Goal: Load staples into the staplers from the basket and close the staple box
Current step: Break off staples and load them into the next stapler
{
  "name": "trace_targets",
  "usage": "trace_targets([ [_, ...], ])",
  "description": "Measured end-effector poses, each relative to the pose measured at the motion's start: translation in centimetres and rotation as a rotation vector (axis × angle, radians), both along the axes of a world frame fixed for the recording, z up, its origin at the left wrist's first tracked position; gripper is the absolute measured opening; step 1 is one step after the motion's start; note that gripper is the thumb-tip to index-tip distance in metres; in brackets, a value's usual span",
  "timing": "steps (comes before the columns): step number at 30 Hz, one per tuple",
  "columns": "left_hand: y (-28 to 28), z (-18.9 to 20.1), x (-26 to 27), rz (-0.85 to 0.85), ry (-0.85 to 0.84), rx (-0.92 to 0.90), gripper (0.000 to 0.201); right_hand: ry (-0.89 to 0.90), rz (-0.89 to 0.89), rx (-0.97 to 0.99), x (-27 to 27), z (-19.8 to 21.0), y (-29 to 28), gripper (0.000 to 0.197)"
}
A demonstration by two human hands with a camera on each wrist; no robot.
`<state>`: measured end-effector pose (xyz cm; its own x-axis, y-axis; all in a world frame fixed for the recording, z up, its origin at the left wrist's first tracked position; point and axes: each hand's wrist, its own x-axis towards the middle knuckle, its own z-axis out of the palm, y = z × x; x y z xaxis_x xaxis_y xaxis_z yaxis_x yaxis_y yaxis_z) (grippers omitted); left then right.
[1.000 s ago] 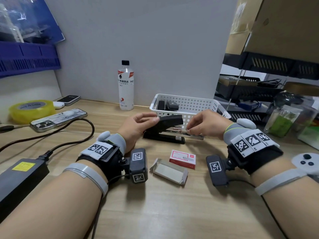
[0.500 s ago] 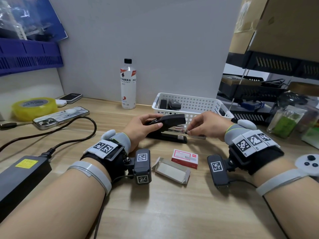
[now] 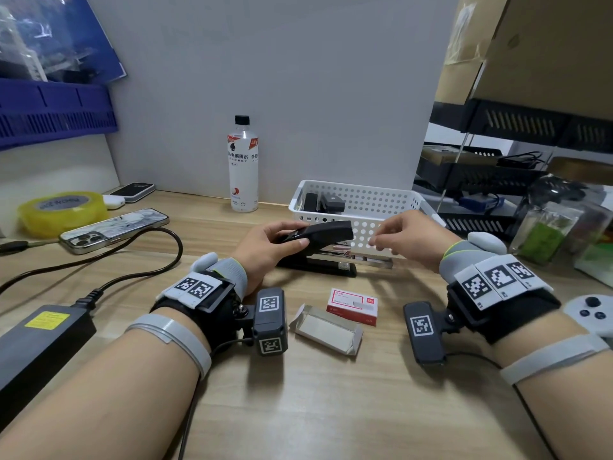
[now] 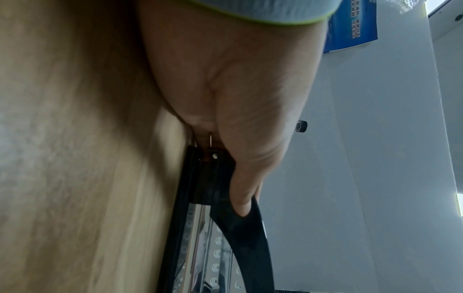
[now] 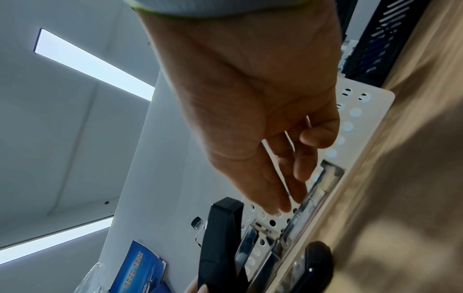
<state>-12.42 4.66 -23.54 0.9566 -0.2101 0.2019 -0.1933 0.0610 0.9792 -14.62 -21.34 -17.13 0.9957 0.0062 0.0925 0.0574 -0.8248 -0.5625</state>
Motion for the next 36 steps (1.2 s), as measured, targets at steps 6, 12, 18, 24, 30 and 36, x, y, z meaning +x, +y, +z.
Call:
trace_targets([
  [6, 0.3, 0.0, 0.1, 0.032, -0.009, -0.004, 0.033, 0.153, -0.17, 0.293, -1.2, 0.0, -0.8, 0.019],
  [12, 0.4, -0.1, 0.1, 0.045, -0.001, -0.016, 0.031, 0.16, -0.098, 0.46, -1.9, -0.5, 0.1, 0.021],
  [18, 0.4, 0.1, 0.0, 0.026, 0.017, -0.021, 0.031, 0.17, 0.002, 0.488, -1.6, -1.0, 1.2, 0.023],
  [24, 0.4, 0.1, 0.1, 0.023, 0.047, -0.049, 0.03, 0.229, 0.098, 0.576, -1.9, -1.2, 2.4, 0.028],
  [30, 0.3, 0.1, 0.2, -0.01, 0.058, -0.086, 0.028, 0.262, 0.126, 0.665, -1.6, -1.3, 2.6, 0.031],
  [36, 0.5, -0.1, 0.5, -0.029, 0.065, -0.056, 0.036, 0.272, 0.191, 0.635, -1.2, -1.7, 1.9, 0.046],
])
